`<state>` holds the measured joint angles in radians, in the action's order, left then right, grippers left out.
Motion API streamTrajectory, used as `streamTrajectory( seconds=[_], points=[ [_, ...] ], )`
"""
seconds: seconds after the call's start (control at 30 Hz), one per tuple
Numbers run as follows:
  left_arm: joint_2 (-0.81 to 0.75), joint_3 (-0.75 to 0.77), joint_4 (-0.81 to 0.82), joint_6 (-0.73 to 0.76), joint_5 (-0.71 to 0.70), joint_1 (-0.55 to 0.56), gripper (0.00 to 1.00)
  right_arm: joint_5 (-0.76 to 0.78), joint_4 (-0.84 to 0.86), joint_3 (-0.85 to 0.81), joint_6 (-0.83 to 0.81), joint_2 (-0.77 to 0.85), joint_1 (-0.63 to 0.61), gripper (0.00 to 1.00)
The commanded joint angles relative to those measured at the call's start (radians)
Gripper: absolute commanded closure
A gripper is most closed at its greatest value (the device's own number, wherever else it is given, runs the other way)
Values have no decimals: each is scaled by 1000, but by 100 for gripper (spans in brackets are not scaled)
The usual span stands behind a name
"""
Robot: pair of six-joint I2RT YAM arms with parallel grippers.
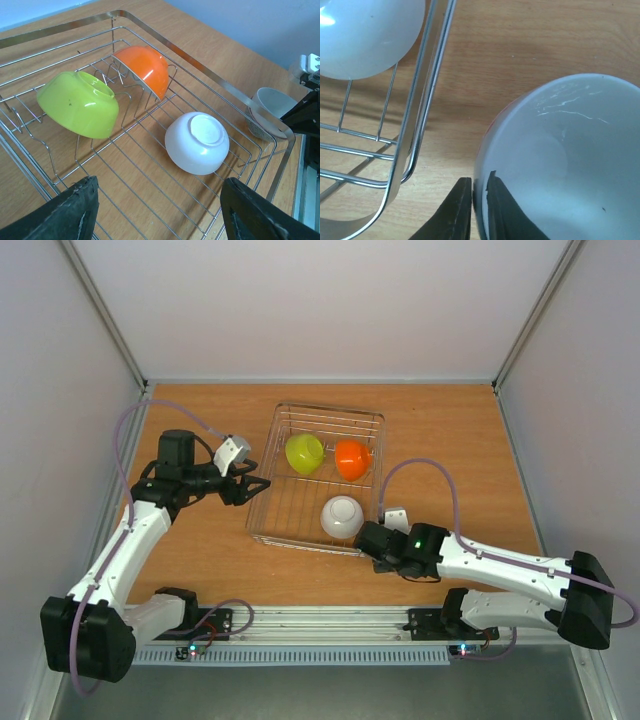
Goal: Load the bowls into the dish rack
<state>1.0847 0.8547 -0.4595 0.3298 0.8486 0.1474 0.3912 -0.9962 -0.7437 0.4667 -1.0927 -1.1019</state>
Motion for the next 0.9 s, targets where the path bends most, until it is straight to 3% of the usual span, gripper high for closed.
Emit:
streamTrajectory(
  seconds=[0.0, 0.2, 0.4, 0.63, 0.87],
  points=[
    [-2, 9, 22, 14, 15, 0, 33, 13, -5, 4, 24, 0, -9, 95],
    [-4, 9, 21, 12, 16, 0, 33, 66, -90, -40, 26, 39, -12, 99],
    [10, 16, 14, 12, 19, 0, 33, 182, -224, -206, 1, 42, -83, 99],
    [57, 52, -37, 18, 27, 0, 32, 261, -178, -470, -235, -221, -243, 99],
    [67, 78, -96, 41, 66, 1, 30, 183, -39, -665, -493, -447, -321, 99]
  ],
)
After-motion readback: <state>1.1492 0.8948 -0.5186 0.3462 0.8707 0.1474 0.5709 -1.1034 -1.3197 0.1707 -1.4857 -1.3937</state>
